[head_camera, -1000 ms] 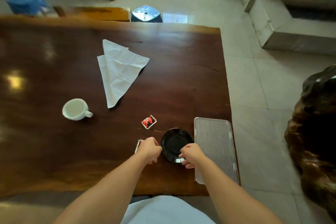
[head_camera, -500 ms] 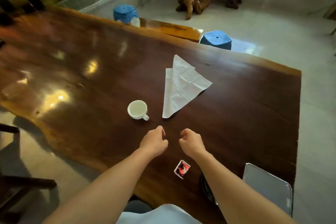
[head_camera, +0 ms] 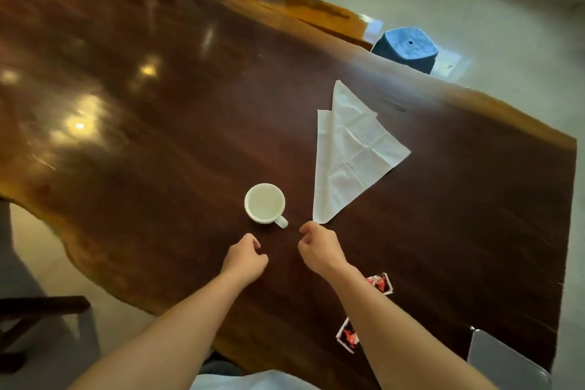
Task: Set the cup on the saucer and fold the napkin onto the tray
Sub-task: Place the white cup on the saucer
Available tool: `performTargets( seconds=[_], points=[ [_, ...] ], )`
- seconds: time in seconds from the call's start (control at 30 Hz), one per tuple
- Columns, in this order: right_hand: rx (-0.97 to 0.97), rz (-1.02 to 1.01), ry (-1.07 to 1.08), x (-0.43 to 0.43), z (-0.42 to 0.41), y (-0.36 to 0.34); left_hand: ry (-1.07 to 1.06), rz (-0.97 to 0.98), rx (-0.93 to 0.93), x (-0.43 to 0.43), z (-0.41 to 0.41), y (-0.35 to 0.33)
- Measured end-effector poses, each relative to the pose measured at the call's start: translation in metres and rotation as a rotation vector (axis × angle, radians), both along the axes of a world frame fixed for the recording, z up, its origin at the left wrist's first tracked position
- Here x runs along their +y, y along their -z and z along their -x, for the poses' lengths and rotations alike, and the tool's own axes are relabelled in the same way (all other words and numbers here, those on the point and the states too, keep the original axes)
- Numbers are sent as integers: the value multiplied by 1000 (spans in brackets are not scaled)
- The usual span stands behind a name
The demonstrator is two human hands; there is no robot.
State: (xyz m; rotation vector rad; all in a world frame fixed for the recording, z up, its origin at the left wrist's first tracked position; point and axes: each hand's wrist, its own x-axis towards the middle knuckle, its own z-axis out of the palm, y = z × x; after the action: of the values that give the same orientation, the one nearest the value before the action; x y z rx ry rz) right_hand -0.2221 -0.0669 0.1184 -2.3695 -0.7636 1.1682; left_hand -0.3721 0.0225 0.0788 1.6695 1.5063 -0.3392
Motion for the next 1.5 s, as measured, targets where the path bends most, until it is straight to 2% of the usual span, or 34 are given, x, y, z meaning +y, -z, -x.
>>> performTargets(
  seconds=[0.2, 0.43, 0.63, 0.7, 1.03, 1.2, 1.5],
  points=[
    [-97, 69, -51, 52, -13, 21, -162, 151, -73, 42, -12, 32],
    [-97, 119, -80, 104, -24, 43, -267, 160, -148, 70, -23, 53],
    [-69, 171, -392, 129, -26, 60, -220, 157, -161, 84, -32, 58],
    [-52, 162, -435, 132, -26, 67, -197, 168, -177, 87, -32, 61],
    [-30, 60, -180, 87, -9, 72, 17, 96, -215, 75, -30, 48],
    [-19, 16, -25, 32, 5, 54, 124, 97, -236, 36, -28, 26],
    [-51, -119, 153, -78, 6, -6, 367, -10, -335, -54, -40, -39]
  ],
)
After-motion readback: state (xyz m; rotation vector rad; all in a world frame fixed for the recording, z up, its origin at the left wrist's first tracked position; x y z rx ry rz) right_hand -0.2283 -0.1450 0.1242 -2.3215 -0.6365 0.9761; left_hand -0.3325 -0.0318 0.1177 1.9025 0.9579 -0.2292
